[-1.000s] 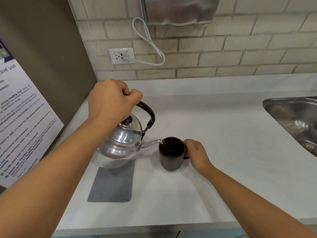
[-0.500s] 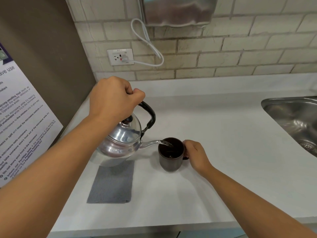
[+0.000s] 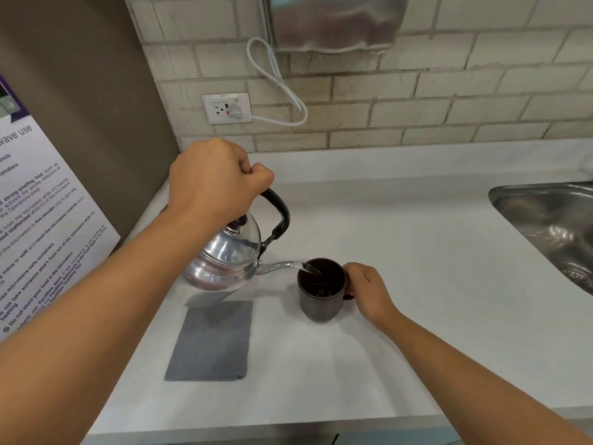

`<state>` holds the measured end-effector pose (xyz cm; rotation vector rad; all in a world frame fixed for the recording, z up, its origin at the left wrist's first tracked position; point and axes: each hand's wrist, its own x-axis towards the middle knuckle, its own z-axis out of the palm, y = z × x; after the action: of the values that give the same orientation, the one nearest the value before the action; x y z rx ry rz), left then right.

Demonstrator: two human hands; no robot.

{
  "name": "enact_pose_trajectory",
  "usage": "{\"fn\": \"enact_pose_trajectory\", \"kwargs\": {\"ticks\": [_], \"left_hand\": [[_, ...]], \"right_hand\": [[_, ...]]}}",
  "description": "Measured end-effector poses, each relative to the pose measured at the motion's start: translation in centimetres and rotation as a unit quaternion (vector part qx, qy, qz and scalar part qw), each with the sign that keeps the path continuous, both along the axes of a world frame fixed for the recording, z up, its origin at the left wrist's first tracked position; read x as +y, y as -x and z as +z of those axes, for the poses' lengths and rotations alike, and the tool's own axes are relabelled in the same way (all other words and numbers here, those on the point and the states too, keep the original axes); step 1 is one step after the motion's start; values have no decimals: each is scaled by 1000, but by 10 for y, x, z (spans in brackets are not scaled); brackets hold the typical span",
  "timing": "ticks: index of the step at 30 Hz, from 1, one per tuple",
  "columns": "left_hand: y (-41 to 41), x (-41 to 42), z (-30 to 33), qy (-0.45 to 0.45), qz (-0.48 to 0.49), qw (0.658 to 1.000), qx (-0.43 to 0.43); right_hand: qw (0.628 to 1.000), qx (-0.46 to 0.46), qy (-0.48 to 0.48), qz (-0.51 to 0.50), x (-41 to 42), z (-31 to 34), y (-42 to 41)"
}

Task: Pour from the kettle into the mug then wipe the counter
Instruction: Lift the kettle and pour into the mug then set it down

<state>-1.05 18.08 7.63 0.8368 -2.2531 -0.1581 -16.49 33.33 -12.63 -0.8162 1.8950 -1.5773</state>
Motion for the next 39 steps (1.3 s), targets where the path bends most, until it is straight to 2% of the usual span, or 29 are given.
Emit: {"fn": "enact_pose_trajectory", "kwargs": {"ticks": [19,27,39], "left_hand": [[2,1,3,11,-4,1000,-17],[-1,-3,-4,-10,-3,1000,16],[-2,-18,-20,-87,-6,993,77]], "right_hand": [[1000,-1,8,6,1,-1,-1],[1000,-2,9,4,2,0,-2],[1000,2,-3,-2,2,2,-3]]}}
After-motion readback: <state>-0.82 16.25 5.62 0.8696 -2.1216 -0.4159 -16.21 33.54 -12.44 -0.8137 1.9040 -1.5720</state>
